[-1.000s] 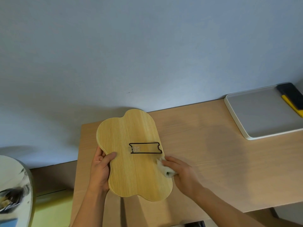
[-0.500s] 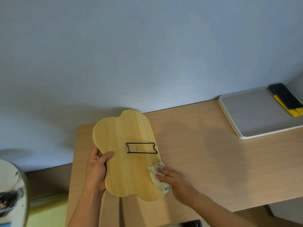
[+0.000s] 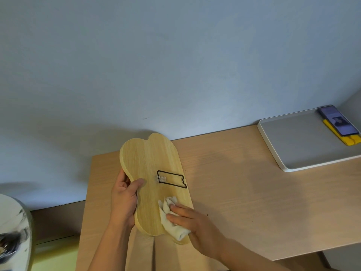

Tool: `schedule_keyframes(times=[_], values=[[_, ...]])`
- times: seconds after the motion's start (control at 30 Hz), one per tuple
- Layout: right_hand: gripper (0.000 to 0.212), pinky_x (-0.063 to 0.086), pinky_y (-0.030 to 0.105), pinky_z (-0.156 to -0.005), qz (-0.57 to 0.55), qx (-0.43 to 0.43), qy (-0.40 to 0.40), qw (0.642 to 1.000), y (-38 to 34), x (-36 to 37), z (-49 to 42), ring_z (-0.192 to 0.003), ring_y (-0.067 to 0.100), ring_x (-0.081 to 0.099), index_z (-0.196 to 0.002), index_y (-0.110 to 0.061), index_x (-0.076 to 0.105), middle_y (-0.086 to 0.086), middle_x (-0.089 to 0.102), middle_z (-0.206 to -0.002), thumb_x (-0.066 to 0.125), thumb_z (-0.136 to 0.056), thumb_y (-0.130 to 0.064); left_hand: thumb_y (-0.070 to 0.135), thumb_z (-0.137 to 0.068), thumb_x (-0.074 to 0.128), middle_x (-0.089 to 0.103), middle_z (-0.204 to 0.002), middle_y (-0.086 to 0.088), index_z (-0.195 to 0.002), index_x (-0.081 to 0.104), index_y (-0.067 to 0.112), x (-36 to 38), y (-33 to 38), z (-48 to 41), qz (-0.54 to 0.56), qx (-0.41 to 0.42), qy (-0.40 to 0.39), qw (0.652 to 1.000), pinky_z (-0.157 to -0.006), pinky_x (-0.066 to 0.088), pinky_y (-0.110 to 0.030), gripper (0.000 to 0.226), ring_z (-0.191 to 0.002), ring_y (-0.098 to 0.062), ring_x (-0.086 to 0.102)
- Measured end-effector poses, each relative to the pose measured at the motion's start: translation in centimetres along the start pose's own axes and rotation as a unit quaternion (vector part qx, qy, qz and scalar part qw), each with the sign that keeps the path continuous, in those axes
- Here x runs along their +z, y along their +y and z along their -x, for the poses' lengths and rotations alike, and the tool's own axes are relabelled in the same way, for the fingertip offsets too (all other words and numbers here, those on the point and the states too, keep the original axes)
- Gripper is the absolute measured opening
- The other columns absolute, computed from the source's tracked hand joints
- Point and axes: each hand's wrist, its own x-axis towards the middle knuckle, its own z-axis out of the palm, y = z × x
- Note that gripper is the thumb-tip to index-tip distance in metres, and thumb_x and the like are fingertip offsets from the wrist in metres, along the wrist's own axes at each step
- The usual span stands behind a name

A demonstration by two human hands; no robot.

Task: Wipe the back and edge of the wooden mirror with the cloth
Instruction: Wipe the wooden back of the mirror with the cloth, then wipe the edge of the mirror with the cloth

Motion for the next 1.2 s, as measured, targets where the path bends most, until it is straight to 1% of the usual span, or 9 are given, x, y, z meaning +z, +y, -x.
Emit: schedule_keyframes(times=[0.1,0.23,0.43,0.6,0.7,0.83,0.93,1.1,1.2], values=[[0.044,0.040,0.047,-0.117,0.045,0.092,-0.027,0.994,2.6,-1.2,1.9,-0.145,0.027,0.044,-0.136,-0.012,0.065,0.010,0.052,-0.152,0.060,-0.097,0.007,-0.012,-0.089,0.065,0.081,-0.114,-0.001,-0.130,0.070,0.029,0.8,0.4,0.4,-0.017,0.004,0.002,1.000,-0.090,0.061,-0.054,0.059,-0.112,-0.034,0.073],[0.051,0.040,0.031,-0.114,0.134,0.236,-0.138,0.952,4.9,-5.1,3.2,-0.138,0.017,0.052,-0.133,-0.026,0.068,-0.003,0.060,-0.147,0.055,-0.091,0.002,-0.012,-0.090,0.062,0.082,-0.105,0.000,-0.124,0.073,0.033,2.2,0.7,1.0,-0.033,0.016,-0.005,0.999,-0.065,0.065,-0.037,0.058,-0.089,-0.021,0.080],[0.053,0.056,0.033,-0.057,-0.130,0.461,0.155,0.864,6.7,-12.1,4.3,-0.080,0.027,0.069,-0.095,-0.028,0.072,0.007,0.074,-0.088,0.052,-0.077,0.017,-0.012,-0.091,0.062,0.081,-0.113,0.001,-0.139,0.065,0.034,5.1,0.8,1.5,-0.048,0.030,-0.006,0.998,-0.068,0.066,-0.042,0.066,-0.093,-0.025,0.080],[0.055,0.051,0.032,-0.057,-0.340,0.537,0.220,0.740,9.1,-16.0,6.6,-0.080,0.035,0.061,-0.115,-0.008,0.067,0.022,0.066,-0.097,0.045,-0.068,0.012,-0.010,-0.093,0.060,0.080,-0.118,0.000,-0.139,0.064,0.037,6.8,0.7,1.9,-0.066,0.042,-0.006,0.997,-0.069,0.066,-0.043,0.066,-0.095,-0.026,0.080],[0.058,0.046,0.035,-0.057,-0.363,0.525,0.197,0.744,9.9,-16.4,7.5,-0.079,0.036,0.059,-0.116,-0.001,0.067,0.026,0.068,-0.092,0.044,-0.064,0.010,-0.010,-0.093,0.060,0.080,-0.119,0.002,-0.138,0.064,0.042,7.7,0.6,2.1,-0.076,0.042,-0.007,0.996,-0.071,0.067,-0.048,0.069,-0.097,-0.026,0.080],[0.049,0.052,0.038,-0.059,-0.339,0.474,0.099,0.807,9.1,-15.4,5.0,-0.075,0.036,0.068,-0.095,-0.003,0.076,0.024,0.071,-0.084,0.048,-0.054,0.003,-0.011,-0.094,0.059,0.079,-0.121,0.006,-0.141,0.061,0.042,9.2,0.8,2.6,-0.085,0.050,-0.001,0.995,-0.067,0.066,-0.041,0.071,-0.097,-0.024,0.081],[0.034,0.048,0.038,-0.060,-0.302,0.417,0.006,0.857,7.0,-14.4,0.6,-0.067,0.029,0.060,-0.078,-0.015,0.071,0.016,0.061,-0.075,0.050,-0.056,0.000,-0.010,-0.094,0.058,0.077,-0.126,0.009,-0.144,0.058,0.044,10.5,0.9,3.0,-0.112,0.060,0.003,0.992,-0.080,0.066,-0.049,0.073,-0.106,-0.024,0.078],[0.077,0.054,0.052,-0.100,-0.347,0.368,-0.056,0.861,5.2,-13.4,-6.5,-0.119,0.035,0.063,-0.131,-0.027,0.068,0.016,0.068,-0.127,0.051,-0.062,0.004,-0.009,-0.093,0.057,0.080,-0.116,0.012,-0.143,0.059,0.044,12.6,0.8,3.5,-0.162,0.077,0.011,0.984,-0.081,0.066,-0.047,0.073,-0.099,-0.024,0.079],[0.074,0.049,0.049,-0.095,-0.392,0.381,-0.061,0.835,4.9,-13.4,-8.9,-0.115,0.037,0.061,-0.123,-0.018,0.071,0.019,0.067,-0.123,0.046,-0.060,0.009,-0.007,-0.093,0.058,0.081,-0.110,0.014,-0.142,0.059,0.044,13.2,0.6,3.6,-0.178,0.080,0.015,0.981,-0.076,0.066,-0.039,0.072,-0.095,-0.018,0.080]])
